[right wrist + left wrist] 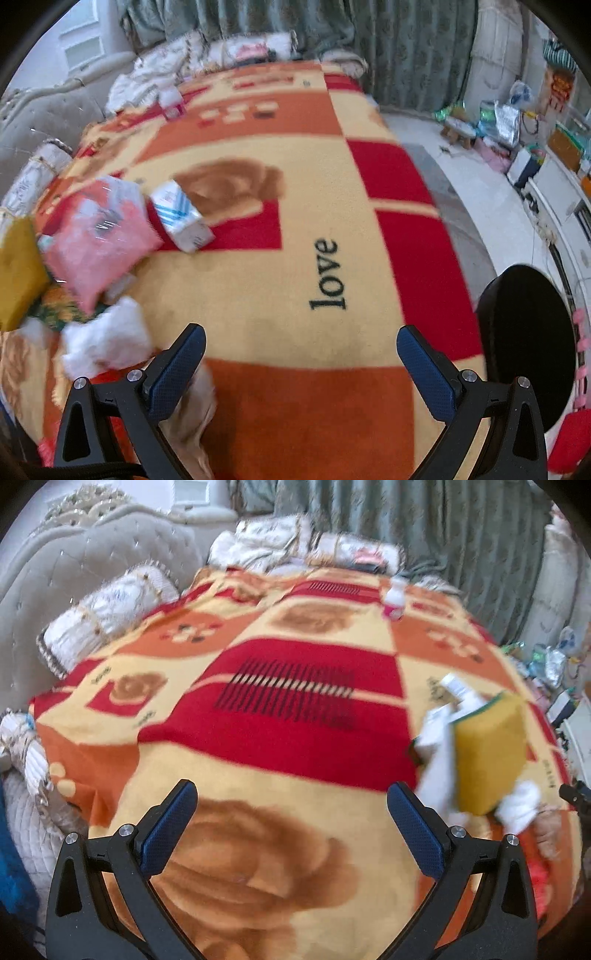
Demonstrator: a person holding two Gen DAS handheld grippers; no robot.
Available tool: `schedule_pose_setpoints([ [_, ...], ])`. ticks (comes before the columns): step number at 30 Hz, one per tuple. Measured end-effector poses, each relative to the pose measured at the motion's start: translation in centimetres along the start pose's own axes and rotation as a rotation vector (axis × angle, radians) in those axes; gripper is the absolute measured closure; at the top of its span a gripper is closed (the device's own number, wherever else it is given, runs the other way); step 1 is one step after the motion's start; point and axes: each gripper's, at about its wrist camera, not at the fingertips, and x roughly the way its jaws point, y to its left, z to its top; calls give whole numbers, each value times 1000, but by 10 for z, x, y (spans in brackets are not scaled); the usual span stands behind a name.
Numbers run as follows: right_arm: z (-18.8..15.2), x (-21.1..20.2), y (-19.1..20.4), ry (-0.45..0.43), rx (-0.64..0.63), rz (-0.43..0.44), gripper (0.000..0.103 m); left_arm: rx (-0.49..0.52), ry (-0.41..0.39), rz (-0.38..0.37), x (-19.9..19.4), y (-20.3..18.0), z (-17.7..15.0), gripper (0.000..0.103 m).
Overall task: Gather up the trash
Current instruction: 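Move both tools toward the pile of trash on the blanket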
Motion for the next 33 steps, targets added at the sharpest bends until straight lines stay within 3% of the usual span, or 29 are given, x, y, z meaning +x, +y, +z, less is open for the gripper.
schedule_pose_setpoints([
  [5,2,-52,21,-136,-52,15,0,13,-57,-100,-26,-26,15,1],
  [13,8,-102,56,-286,-91,70,0,68,-127,-153,-53,-66,26,1],
  [33,10,-119,58,-341,-61,80,0,113,-178,-174,-67,-92,25,1],
])
